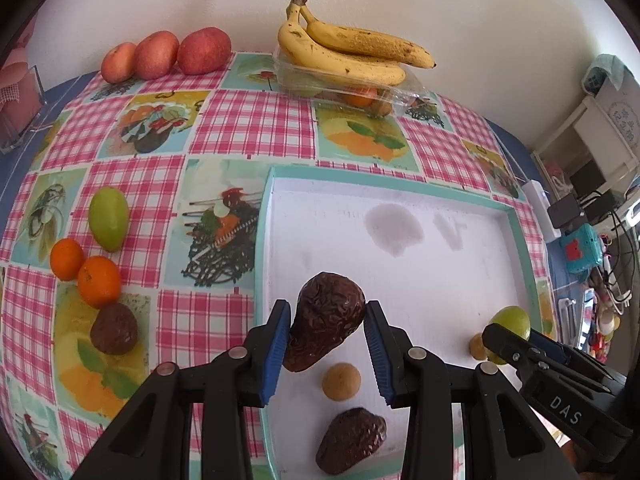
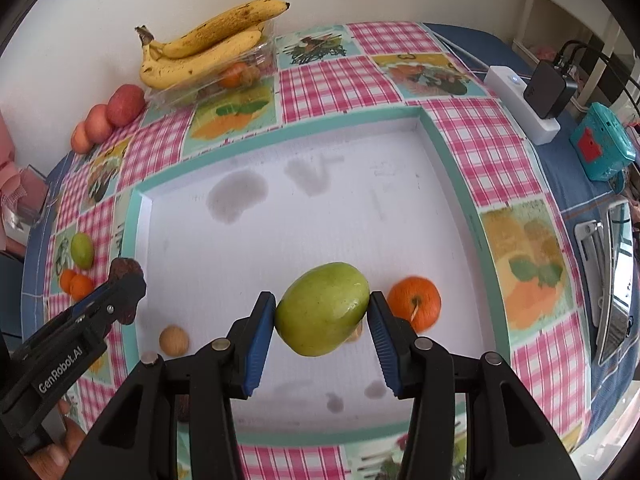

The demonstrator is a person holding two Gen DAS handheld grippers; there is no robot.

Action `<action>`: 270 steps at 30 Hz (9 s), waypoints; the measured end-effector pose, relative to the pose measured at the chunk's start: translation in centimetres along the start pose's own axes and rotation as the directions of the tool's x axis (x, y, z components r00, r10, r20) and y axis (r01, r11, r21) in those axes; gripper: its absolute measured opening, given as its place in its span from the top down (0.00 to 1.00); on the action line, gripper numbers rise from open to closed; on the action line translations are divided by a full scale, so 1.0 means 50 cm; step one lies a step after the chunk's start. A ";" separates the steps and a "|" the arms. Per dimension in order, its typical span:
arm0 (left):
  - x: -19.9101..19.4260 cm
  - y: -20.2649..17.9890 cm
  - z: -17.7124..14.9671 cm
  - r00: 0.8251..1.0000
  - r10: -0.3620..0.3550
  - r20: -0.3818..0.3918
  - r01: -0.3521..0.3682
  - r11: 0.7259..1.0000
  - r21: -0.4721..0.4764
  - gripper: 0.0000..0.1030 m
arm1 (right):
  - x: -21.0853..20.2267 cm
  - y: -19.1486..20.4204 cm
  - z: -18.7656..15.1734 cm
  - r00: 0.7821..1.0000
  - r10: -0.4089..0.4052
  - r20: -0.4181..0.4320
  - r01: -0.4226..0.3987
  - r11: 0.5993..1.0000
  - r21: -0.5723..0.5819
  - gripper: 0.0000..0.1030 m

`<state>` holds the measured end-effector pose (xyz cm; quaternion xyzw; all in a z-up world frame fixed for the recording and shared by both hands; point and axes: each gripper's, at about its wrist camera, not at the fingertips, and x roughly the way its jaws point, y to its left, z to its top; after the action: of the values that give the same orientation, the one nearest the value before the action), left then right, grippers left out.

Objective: Organize fruits
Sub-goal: 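Carry the green fruit and the dark date over the white tray with both grippers, then lower both fruits into the tray and open both grippers, then move both open grippers back toward the fruit pile, then grasp a dark date with the right gripper while the left grasps an orange, then carry the dark date and the orange over the white tray with both grippers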

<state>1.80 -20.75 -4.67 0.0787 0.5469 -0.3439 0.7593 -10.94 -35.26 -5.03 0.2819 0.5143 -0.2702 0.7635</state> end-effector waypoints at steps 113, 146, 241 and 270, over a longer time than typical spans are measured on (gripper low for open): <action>-0.138 0.303 0.031 0.948 0.318 0.013 -0.311 0.935 -0.173 0.00 | -0.017 0.184 -0.004 0.981 0.088 0.174 -0.045 0.971 -0.234 0.19; -0.197 0.463 0.030 0.962 0.258 0.084 -0.207 0.899 -0.387 0.07 | 0.008 0.420 -0.036 0.961 0.267 0.076 -0.221 0.900 -0.376 0.19; -0.065 0.416 0.055 0.993 0.118 0.010 -0.107 0.931 -0.348 0.65 | 0.097 0.468 -0.067 0.992 0.125 0.008 -0.105 0.860 -0.499 0.55; -0.200 0.264 0.067 0.988 0.081 0.130 -0.048 0.970 -0.238 0.65 | -0.034 0.197 0.027 0.993 -0.012 0.120 0.036 0.979 -0.201 0.55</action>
<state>10.76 -8.14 2.11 -0.0178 0.5267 -0.2568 0.8102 -3.68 -29.16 -1.52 0.1799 0.4964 -0.2416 0.8141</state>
